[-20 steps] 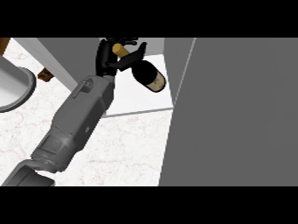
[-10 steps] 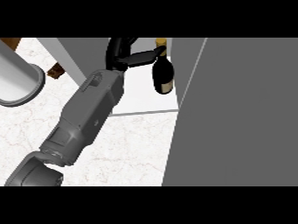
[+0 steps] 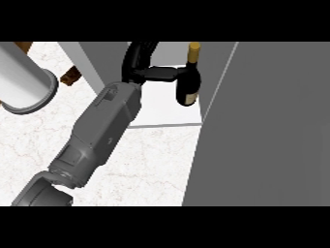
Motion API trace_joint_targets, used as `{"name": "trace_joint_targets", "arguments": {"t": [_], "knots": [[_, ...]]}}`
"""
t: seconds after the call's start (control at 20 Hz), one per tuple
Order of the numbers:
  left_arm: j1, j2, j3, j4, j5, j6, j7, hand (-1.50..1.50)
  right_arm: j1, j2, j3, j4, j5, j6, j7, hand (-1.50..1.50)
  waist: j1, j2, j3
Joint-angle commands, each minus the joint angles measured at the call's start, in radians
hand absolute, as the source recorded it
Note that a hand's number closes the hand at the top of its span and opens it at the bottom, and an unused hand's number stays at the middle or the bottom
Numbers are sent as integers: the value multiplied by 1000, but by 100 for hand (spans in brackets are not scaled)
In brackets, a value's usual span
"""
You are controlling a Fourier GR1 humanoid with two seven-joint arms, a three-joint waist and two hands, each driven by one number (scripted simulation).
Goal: Pick up the wine, place it into the cabinet and close the cabinet
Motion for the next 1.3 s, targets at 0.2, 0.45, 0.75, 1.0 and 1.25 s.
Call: {"name": "trace_joint_targets", "arguments": {"t": [0.2, 0.45, 0.75, 1.0, 1.25], "knots": [[138, -2, -107, -138, 116, -73, -6, -150, 111, -66, -30, -254, -35, -3, 81, -150, 4, -14, 0], [254, -2, -213, -308, 164, -70, 50, -150, 65, -37, -40, -212, -44, -22, 96, -150, 39, -13, 0], [480, -2, -306, -542, 174, -62, 75, -150, 72, -16, -13, -155, -13, -26, 53, -150, 59, -13, 0], [633, 27, -343, -666, 147, -49, 83, -150, 119, -45, -15, -226, -24, -22, 48, -150, 49, -11, 0], [776, 36, -397, -855, 141, -12, 141, -150, 124, -64, -41, -223, -40, -6, 38, -150, 47, -11, 1]]}}
